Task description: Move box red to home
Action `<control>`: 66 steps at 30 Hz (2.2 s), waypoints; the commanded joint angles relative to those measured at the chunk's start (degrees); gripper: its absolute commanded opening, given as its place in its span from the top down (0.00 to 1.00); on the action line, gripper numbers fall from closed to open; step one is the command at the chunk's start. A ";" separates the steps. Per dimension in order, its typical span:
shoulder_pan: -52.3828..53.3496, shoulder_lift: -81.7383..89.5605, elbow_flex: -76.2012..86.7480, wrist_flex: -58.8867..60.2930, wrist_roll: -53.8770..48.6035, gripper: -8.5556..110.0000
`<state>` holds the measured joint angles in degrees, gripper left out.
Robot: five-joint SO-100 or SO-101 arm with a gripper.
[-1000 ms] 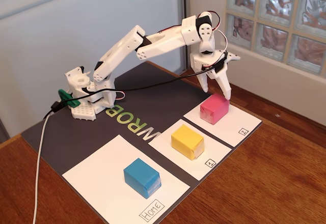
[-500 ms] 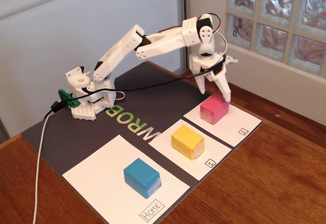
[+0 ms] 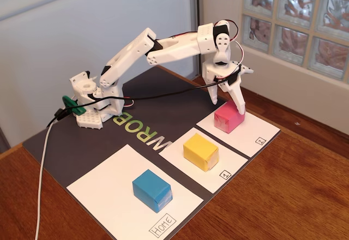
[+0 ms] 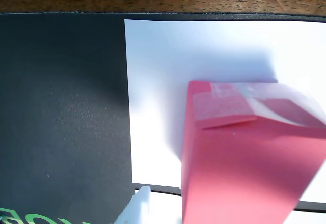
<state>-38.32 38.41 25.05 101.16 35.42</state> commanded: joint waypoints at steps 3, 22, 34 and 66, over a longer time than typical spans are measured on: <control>0.44 -2.11 -5.10 9.49 -0.09 0.55; 2.46 -11.78 -12.39 9.49 -0.88 0.55; 2.72 -15.12 -14.59 9.49 -1.14 0.55; 2.72 -13.80 -18.19 9.49 -1.49 0.93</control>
<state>-35.77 20.57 8.44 101.16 34.19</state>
